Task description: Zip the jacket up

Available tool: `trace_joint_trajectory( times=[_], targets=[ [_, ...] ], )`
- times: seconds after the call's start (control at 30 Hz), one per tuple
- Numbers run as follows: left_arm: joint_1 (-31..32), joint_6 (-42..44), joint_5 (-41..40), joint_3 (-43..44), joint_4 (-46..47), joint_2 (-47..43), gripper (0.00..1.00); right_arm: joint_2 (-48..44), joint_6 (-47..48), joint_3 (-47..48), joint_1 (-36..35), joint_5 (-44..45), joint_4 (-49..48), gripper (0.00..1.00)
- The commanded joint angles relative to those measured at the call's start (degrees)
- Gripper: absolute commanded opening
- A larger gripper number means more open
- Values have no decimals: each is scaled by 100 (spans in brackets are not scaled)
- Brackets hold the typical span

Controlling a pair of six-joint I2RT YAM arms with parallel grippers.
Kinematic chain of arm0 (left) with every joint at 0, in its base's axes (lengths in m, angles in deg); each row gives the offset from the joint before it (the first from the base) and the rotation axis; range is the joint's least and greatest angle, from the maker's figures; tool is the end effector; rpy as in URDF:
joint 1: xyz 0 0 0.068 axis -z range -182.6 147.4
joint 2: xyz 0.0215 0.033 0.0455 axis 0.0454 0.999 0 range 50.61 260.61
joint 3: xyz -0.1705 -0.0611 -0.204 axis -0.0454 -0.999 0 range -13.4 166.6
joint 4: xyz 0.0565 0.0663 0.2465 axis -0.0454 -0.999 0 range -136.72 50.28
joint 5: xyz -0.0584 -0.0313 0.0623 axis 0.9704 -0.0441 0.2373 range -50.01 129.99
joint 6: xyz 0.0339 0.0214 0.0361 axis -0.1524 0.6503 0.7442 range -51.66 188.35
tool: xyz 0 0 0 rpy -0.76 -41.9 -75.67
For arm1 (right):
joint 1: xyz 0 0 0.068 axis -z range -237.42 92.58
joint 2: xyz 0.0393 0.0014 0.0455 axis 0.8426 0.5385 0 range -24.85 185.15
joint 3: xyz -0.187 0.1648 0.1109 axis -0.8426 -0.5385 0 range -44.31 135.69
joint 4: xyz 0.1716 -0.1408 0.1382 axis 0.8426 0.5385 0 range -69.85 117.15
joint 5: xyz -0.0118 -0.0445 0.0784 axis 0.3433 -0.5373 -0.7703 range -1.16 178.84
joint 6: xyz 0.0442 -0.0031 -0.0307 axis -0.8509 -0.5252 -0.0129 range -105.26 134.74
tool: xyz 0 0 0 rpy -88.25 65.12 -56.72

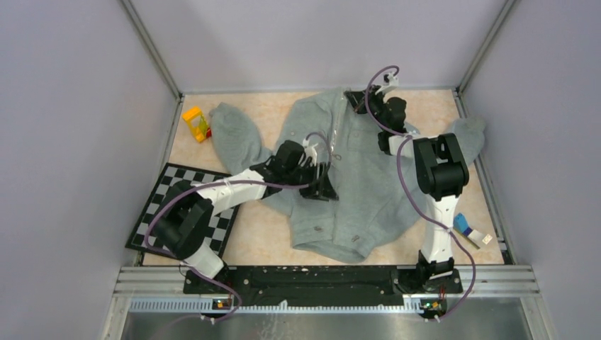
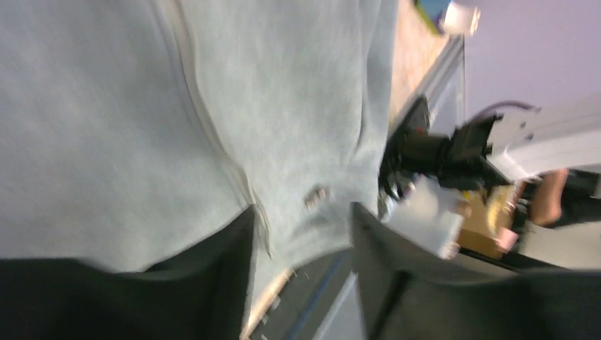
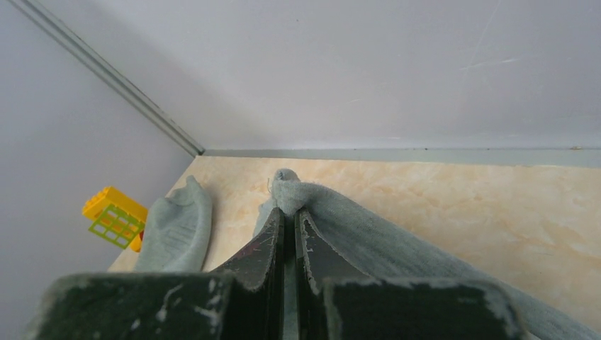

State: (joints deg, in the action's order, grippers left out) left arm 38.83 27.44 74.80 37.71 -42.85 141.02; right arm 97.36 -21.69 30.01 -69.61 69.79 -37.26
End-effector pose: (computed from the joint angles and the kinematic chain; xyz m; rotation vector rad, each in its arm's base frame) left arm 0.2308 -0.2307 0.1990 0.3665 2.5653 -1.3504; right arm 0.4625 0.1117 0.2132 0.0232 1.4798 0.9284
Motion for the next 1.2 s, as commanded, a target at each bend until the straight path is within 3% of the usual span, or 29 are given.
trace_joint_trajectory(
  times=[0.0,0.17,0.23,0.3,0.53,0.6,0.67,0.8,0.83,0.9,1.0,1.03,1.17],
  targets=[
    [-454,276,-547,997,817,422,64,-180,129,-35,93,-104,-480,0],
    [-530,855,-2015,2166,693,1352,77,-240,-12,-141,92,-192,-484,0],
    [-642,1055,-2148,2461,975,1621,84,-225,-21,-110,90,-352,-469,0],
    [-766,1318,-2149,2669,1415,1928,98,-224,13,-92,89,-500,-425,0],
    [-853,2170,-2858,3382,2350,2874,99,-205,-53,87,85,-871,-250,0],
    [-875,2225,-3316,3538,2354,3090,98,-227,2,125,91,-878,-120,0],
    [-936,2161,-3265,3598,2689,3293,97,-254,84,171,85,-902,28,0],
    [-1070,1889,-2188,3964,3163,3858,58,-291,278,364,88,-1038,663,0],
    [-1116,1814,-2002,4028,3342,3944,53,-331,357,450,86,-1005,1038,1],
    [-1183,1607,-1426,4106,3666,4149,34,-429,632,805,85,-815,2310,16],
    [-1243,1409,-1242,4105,3899,4213,6,-693,1204,1223,117,-157,4420,37],
    [-1269,1292,-1201,4046,4029,4202,0,-884,1384,1163,139,140,4893,43],
    [-1311,863,-1066,3910,4453,4168,0,-1827,1778,343,244,721,5473,56]
  ],
)
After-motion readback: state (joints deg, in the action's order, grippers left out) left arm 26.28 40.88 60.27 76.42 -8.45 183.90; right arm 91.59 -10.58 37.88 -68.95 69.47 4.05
